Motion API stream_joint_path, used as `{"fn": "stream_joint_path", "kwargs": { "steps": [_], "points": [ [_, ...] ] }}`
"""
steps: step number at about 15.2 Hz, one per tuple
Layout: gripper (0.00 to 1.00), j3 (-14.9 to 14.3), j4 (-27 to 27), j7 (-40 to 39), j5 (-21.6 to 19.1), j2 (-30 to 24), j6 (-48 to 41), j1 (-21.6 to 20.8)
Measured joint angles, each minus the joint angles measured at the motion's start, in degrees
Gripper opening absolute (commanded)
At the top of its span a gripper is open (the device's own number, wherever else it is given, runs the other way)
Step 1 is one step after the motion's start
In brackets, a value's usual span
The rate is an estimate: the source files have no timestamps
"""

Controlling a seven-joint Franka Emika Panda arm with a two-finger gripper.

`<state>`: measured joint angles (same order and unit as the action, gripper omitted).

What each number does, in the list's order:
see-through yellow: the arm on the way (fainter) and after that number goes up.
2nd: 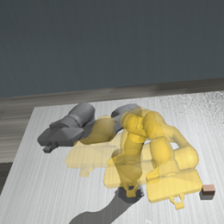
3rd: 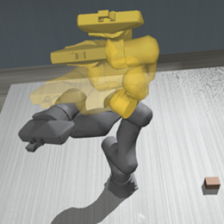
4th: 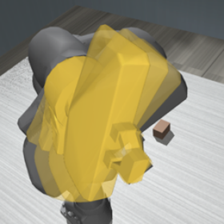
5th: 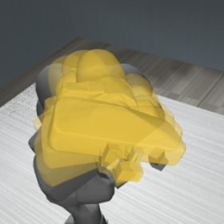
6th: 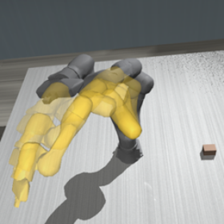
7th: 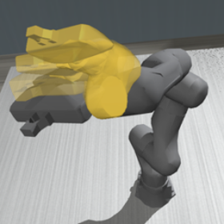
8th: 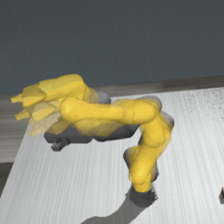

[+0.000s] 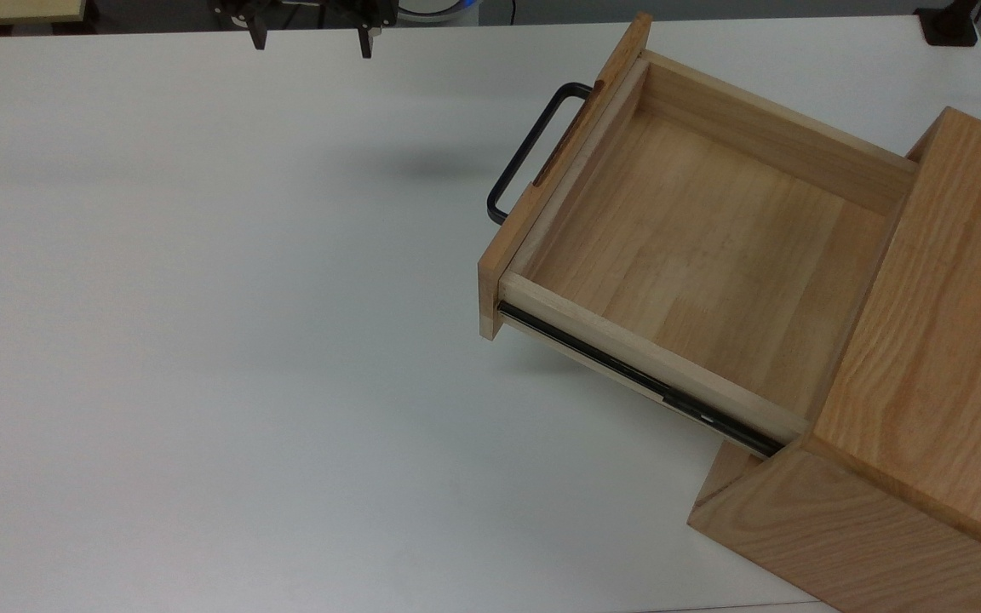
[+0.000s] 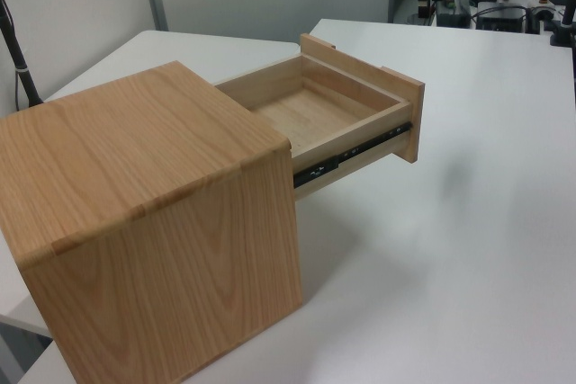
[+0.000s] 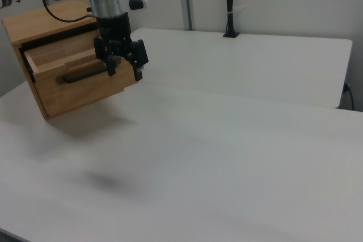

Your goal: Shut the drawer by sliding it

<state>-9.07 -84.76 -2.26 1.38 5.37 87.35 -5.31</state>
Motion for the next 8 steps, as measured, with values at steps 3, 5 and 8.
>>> {"fn": "stream_joint_path", "kwargs": {
  "steps": [3, 5, 8],
  "points": [
    [0.82, 0.1, 0.0, -3.0, 0.0, 0.0, 0.0, 0.0],
    [0.62, 0.2, 0.0, -6.1, 0.0, 0.0, 0.0, -0.1],
    [0.24, 0.3, 0.0, -15.1, 0.0, 0.0, -0.1, -0.2]
  ]
}}
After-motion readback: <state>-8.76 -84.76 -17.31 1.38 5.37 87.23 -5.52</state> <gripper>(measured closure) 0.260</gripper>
